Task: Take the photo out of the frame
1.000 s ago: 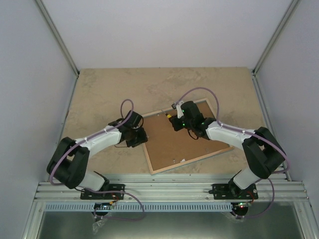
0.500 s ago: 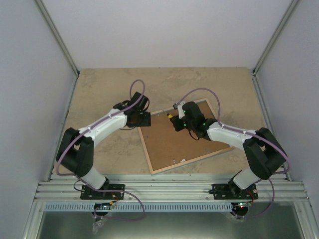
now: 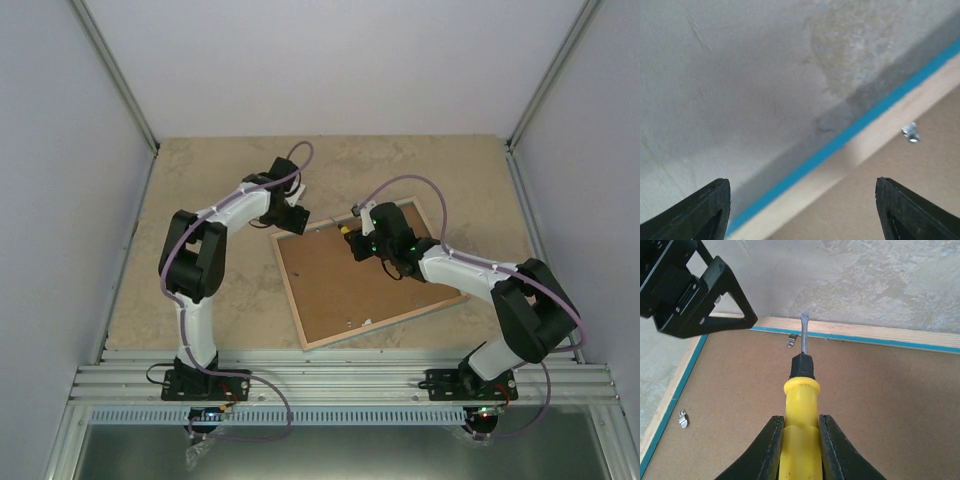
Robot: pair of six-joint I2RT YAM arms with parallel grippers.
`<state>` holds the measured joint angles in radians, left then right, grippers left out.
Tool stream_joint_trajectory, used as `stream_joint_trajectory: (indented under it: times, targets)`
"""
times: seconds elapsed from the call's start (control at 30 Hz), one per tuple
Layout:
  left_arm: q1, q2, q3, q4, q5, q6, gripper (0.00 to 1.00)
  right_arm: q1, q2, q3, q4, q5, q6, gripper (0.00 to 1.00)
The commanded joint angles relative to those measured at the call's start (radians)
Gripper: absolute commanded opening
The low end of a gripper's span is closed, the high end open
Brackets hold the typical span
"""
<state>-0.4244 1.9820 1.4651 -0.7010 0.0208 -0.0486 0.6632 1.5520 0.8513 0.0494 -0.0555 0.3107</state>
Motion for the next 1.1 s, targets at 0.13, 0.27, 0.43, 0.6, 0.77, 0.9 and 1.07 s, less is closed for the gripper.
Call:
stream_joint_trajectory:
  times: [0.13, 0.27, 0.43, 0.6, 0.77, 0.9, 1.07]
  targets:
    - [0.035, 0.054, 0.053, -0.010, 0.132, 0.118, 0.80, -0.008, -0.017, -0.013, 0.030, -0.002, 0.000, 0.00]
    - [0.035, 0.090, 0.057, -0.008, 0.164, 0.129, 0.79, -0.010, -0.011, -0.012, 0.029, -0.004, -0.002, 0.00]
    - [0.035, 0.126, 0.065, -0.009, 0.168, 0.132, 0.76, -0.009, -0.009, -0.009, 0.031, -0.010, -0.003, 0.01]
    - [0.035, 0.153, 0.068, -0.019, 0.156, 0.120, 0.65, -0.010, 0.001, -0.004, 0.026, -0.019, -0.002, 0.00]
    - [0.036, 0.140, 0.050, -0.024, 0.141, 0.108, 0.48, -0.010, -0.006, -0.007, 0.026, -0.018, -0.003, 0.01]
    - [0.035, 0.121, 0.029, -0.033, 0.130, 0.094, 0.36, -0.010, -0.008, -0.005, 0.025, -0.019, -0.005, 0.00]
    - [0.035, 0.090, -0.007, -0.040, 0.132, 0.065, 0.26, -0.009, -0.004, -0.003, 0.024, -0.033, -0.004, 0.01]
